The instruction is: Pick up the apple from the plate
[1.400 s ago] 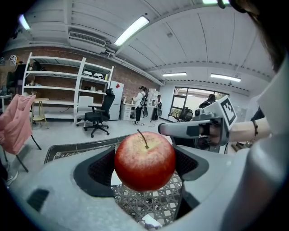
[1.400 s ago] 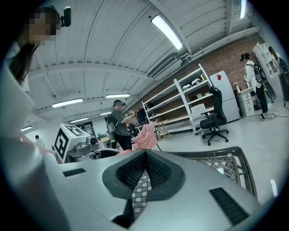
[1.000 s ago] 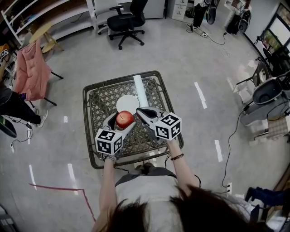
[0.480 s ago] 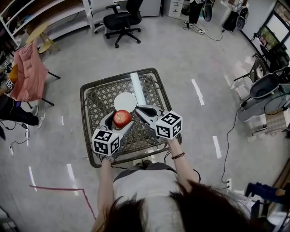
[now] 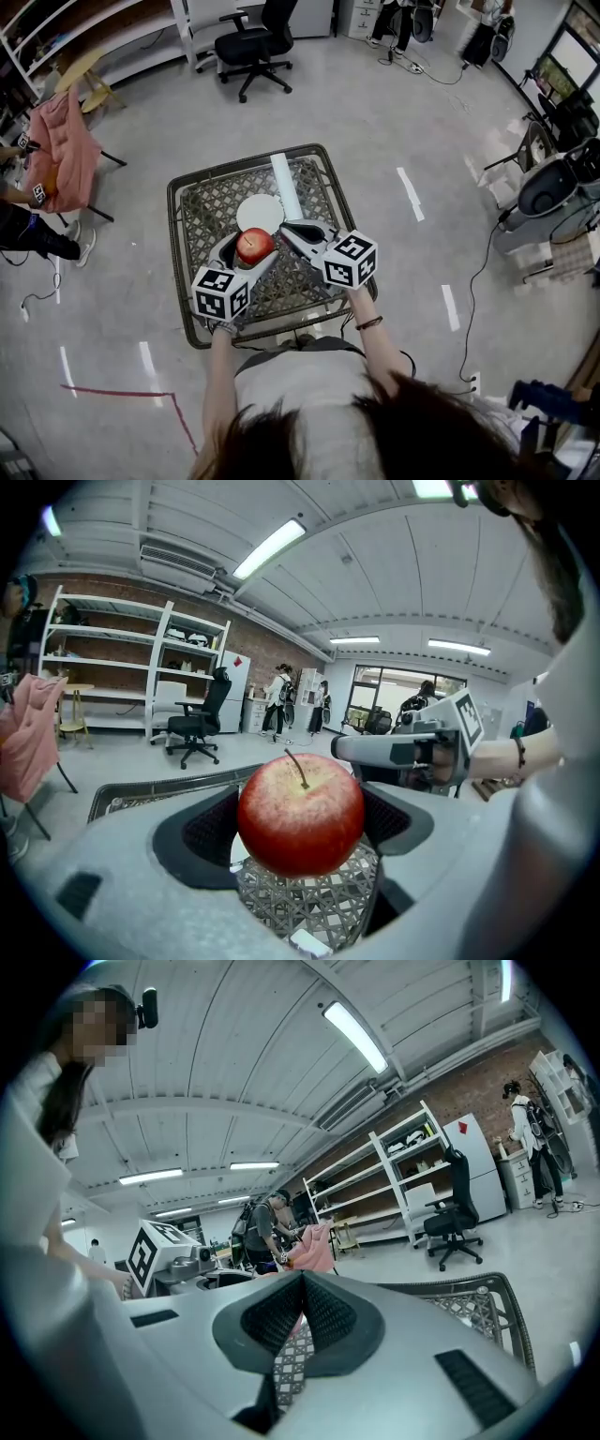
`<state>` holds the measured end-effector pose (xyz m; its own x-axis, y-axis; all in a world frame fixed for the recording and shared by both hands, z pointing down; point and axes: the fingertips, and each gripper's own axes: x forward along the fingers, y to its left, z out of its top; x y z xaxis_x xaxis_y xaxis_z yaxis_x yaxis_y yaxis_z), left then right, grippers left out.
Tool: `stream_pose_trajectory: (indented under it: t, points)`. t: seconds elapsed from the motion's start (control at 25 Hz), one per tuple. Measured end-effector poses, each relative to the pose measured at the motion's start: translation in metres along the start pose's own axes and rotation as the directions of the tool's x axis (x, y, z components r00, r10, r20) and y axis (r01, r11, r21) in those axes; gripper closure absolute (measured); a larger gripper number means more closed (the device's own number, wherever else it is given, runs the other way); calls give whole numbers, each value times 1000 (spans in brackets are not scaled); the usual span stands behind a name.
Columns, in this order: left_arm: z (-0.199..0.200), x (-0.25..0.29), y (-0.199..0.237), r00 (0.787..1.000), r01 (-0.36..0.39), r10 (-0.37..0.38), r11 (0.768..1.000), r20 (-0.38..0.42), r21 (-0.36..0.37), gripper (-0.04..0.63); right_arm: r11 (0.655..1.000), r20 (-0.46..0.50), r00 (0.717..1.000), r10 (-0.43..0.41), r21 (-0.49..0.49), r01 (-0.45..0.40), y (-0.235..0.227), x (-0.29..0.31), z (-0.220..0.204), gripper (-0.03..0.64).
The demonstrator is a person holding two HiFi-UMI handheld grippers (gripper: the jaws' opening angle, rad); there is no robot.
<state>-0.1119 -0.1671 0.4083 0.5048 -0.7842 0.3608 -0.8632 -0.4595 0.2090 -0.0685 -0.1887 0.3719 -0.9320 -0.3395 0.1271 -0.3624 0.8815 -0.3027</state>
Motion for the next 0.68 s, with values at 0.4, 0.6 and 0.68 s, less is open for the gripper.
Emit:
stream_pose_trajectory:
  t: [0.4, 0.6, 0.68]
  points:
    - [-2, 1, 0, 1000, -7, 7, 1000, -5, 2, 187, 1000, 1, 1000, 5, 3, -5, -3, -3, -1, 607]
    - [-3, 0, 7, 1000, -7, 7, 1000, -9, -5, 187, 1000, -12, 1000, 7, -3, -7, -3, 3, -2, 607]
    - [-4, 1, 10, 1000, -7, 7, 1000, -12, -7, 187, 1000, -14, 1000, 7, -4, -7, -4, 6, -3, 607]
